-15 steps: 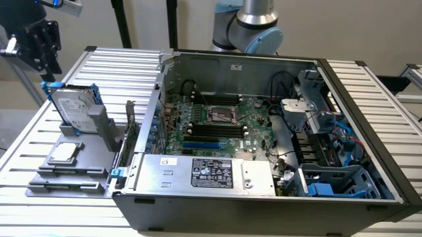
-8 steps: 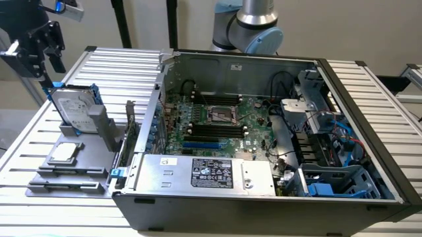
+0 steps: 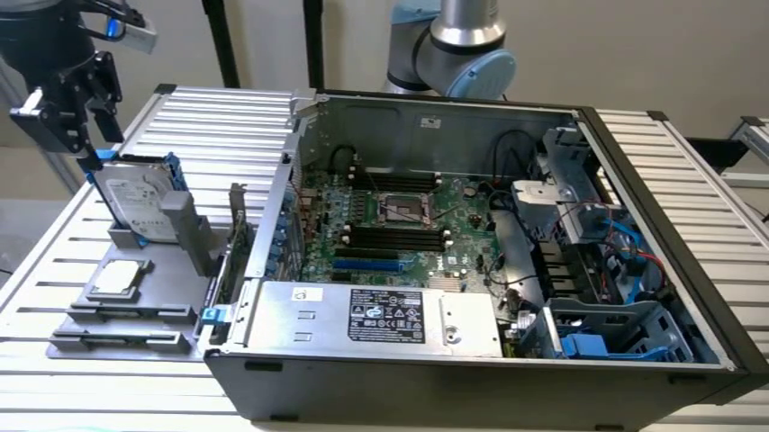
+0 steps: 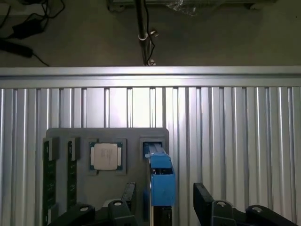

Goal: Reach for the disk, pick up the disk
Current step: 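Pick up the disk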

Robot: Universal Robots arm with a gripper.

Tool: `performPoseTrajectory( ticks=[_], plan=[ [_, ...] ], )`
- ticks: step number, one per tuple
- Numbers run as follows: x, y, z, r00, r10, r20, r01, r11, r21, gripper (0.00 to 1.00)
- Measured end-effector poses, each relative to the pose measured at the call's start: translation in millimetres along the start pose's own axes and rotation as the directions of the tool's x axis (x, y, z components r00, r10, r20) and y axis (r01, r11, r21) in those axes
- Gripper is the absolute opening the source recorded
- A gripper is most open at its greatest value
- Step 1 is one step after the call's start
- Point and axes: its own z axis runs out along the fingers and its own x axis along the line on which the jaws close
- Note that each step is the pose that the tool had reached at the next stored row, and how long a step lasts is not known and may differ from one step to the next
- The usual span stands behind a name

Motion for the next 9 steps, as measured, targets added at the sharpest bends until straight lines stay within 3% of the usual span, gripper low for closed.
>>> performPoseTrajectory(
  ticks=[4,9],
  plan=[
    [0.1,0.9,7.4,1.0,-0.002,-0.0001,0.002,1.0,0.0009,0.6],
    [0.2,2.0,16.5,1.0,-0.002,0.0001,0.002,1.0,0.0083,0.6]
  ],
)
